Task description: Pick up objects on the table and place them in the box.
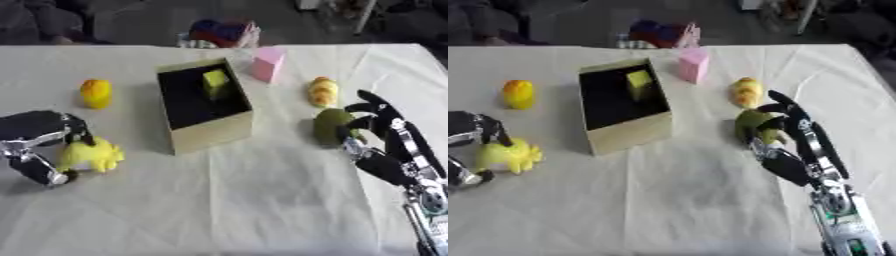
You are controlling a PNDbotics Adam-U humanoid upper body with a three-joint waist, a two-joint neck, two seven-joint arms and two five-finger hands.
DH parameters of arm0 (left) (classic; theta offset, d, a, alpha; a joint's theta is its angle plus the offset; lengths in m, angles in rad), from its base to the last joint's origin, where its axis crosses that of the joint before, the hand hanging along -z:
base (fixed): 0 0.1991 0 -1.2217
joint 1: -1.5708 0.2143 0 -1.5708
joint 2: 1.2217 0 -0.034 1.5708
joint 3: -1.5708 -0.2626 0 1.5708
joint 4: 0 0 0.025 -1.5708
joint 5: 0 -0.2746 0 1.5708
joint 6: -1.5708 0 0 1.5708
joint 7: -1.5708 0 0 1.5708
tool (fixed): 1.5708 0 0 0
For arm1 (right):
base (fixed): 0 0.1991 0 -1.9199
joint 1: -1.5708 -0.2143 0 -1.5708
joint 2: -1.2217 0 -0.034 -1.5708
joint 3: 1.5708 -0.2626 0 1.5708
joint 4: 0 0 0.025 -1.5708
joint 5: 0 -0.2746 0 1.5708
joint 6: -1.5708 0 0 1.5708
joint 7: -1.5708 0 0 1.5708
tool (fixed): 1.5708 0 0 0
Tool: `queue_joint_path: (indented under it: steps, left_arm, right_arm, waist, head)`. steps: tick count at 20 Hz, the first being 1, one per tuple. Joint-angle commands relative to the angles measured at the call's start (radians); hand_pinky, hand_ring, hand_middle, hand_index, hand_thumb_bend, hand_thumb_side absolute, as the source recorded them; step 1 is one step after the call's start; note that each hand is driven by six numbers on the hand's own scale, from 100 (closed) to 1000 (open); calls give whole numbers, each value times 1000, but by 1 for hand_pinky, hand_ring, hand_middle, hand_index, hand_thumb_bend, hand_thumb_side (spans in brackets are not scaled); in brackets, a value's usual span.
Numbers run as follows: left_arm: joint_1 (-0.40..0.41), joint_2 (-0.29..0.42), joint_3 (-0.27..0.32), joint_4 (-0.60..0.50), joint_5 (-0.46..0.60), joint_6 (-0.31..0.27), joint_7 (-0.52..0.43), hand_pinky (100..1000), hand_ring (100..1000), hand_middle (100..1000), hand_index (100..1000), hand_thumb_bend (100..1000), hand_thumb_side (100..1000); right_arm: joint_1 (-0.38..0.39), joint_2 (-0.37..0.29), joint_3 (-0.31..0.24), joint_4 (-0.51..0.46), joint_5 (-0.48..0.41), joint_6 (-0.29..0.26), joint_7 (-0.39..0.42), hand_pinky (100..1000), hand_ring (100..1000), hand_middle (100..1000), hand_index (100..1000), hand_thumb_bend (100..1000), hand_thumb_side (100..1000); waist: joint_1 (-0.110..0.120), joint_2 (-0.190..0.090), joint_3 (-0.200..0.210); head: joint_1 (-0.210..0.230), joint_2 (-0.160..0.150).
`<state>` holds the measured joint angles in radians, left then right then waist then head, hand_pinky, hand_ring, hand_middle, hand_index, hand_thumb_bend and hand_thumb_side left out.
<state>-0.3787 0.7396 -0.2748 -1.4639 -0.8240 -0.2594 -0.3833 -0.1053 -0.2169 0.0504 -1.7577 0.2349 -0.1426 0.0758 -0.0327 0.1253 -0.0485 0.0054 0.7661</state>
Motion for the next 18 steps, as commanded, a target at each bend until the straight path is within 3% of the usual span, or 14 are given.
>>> queue_joint_path:
  steps: [1, 5, 11, 14, 18]
  left_arm:
    - [-6, 5, 6, 25, -43, 28, 122, 607, 412, 398, 546, 276, 100]
    - [-5, 2, 39, -15, -35, 69, 239, 597, 365, 337, 486, 231, 100]
    - [-81, 29, 114, -175, 23, 133, 239, 621, 398, 343, 495, 252, 100]
    - [-187, 18, 89, -169, 41, 125, 214, 621, 405, 356, 504, 269, 100]
    - [-329, -51, 16, -65, 32, 74, 170, 636, 429, 385, 531, 278, 100]
  right_arm:
    - [-9, -14, -2, -11, -6, 0, 0, 750, 609, 733, 944, 335, 315]
    - [-9, -15, -4, -11, -6, 1, -2, 750, 609, 734, 944, 335, 315]
    - [-6, -14, -4, -9, -7, 2, -2, 750, 609, 734, 944, 335, 316]
    - [-5, -14, -1, -8, -7, 1, 0, 750, 609, 734, 944, 336, 317]
    - [-7, -11, 3, -7, -13, 0, 3, 750, 609, 734, 943, 336, 317]
  waist:
    - [10, -26, 0]
    - [8, -26, 1]
    - [9, -28, 3]
    - [8, -30, -3]
    - [4, -26, -13]
  head:
    - [-4, 4]
    - [-9, 4]
    - [-13, 4]
    - [-12, 4]
    - [-5, 4]
